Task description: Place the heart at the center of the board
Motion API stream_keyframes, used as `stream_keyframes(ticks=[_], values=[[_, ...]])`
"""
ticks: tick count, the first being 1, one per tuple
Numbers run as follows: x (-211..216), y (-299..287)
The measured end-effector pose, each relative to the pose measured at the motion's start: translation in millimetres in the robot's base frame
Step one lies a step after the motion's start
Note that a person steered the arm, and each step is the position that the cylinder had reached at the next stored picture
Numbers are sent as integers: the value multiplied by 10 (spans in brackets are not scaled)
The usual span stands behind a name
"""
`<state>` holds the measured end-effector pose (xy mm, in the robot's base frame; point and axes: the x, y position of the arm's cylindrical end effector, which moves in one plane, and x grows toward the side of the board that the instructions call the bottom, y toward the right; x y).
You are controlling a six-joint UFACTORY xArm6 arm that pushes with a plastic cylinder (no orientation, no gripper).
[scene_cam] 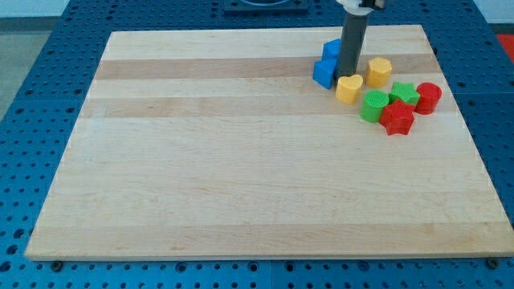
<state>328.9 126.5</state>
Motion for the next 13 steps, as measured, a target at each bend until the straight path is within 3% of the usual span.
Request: stream_keyframes(ticks=[5,6,10,13], values=[[119,448],[270,337],[593,-1093],[672,-1268]])
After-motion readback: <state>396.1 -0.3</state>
